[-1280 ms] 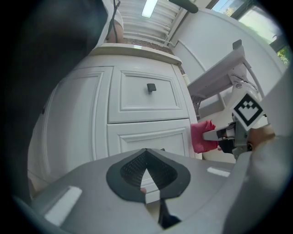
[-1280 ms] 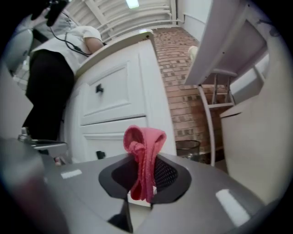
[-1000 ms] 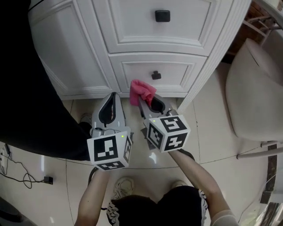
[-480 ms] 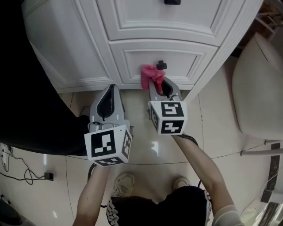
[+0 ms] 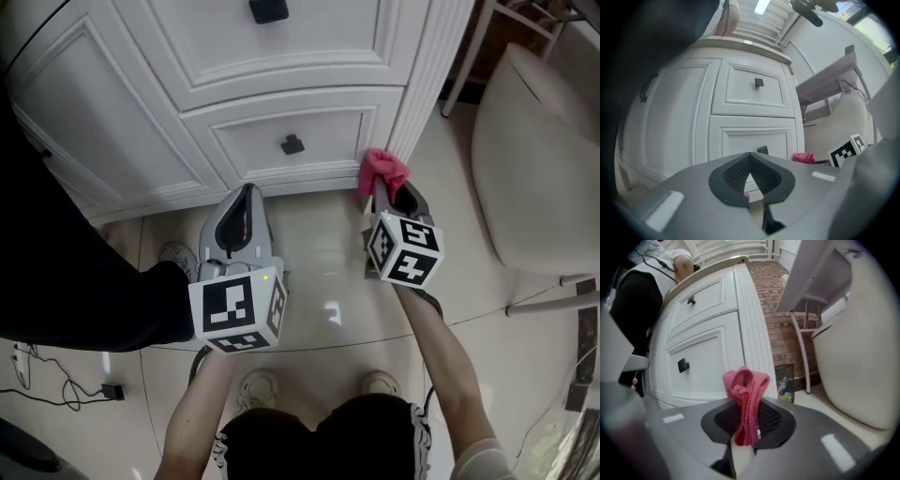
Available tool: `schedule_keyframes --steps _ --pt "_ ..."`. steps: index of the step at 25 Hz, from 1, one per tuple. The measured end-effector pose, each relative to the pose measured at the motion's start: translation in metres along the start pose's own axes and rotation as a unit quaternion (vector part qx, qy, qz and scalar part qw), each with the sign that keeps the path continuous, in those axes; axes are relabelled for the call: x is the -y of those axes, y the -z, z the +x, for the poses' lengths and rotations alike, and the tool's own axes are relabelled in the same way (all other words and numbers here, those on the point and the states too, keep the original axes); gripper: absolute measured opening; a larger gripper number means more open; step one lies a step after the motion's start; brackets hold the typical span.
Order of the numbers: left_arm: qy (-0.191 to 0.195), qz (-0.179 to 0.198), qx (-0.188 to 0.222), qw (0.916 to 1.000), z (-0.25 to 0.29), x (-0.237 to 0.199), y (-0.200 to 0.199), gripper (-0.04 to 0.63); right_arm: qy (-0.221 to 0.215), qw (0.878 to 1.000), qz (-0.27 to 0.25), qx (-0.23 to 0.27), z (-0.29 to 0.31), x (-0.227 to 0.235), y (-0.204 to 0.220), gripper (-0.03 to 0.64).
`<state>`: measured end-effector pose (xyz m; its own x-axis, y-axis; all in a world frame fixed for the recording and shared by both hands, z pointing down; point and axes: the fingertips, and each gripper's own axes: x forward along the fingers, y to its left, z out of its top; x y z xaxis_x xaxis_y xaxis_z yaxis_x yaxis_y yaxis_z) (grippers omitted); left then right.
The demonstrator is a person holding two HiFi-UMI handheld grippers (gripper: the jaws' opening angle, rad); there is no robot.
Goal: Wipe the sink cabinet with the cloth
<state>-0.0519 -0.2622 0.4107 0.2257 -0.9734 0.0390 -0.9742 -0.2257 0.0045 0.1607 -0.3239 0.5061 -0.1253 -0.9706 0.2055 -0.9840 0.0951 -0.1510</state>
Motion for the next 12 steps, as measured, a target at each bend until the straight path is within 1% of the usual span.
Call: schedule_keyframes --steps 2,5,7,9,10,12 --pt "0.006 0.007 0.002 1.0 0.001 0.007 -0.005 0.016 0.014 1.0 0.013 -0.001 -0.004 0.013 -0.001 0.063" --pt "0.013 0.007 0.008 0.9999 0.0 0.016 -0.018 0.017 -0.001 1.0 0.001 0.009 -0.015 0.008 -0.016 0.063" --pt "0.018 0.004 0.015 0.9997 -0.006 0.022 -0.033 0.017 -0.026 0.999 -0.009 0.02 -0.028 -0.01 -0.036 0.063" --pt "0.02 0.005 0.024 0.9995 -0.016 0.027 -0.056 0.017 -0.056 0.998 -0.003 0.024 -0.048 -0.038 -0.064 0.063" --pt "0.021 0.001 0.03 0.9993 -0.023 0.03 -0.07 0.017 -0.071 0.997 0.006 0.025 -0.061 -0.054 -0.079 0.063" --pt "0.03 -0.02 0.044 0.9984 -0.04 0.038 -0.103 0.016 -0.094 0.995 0.023 0.035 -0.092 -0.084 -0.115 0.063"
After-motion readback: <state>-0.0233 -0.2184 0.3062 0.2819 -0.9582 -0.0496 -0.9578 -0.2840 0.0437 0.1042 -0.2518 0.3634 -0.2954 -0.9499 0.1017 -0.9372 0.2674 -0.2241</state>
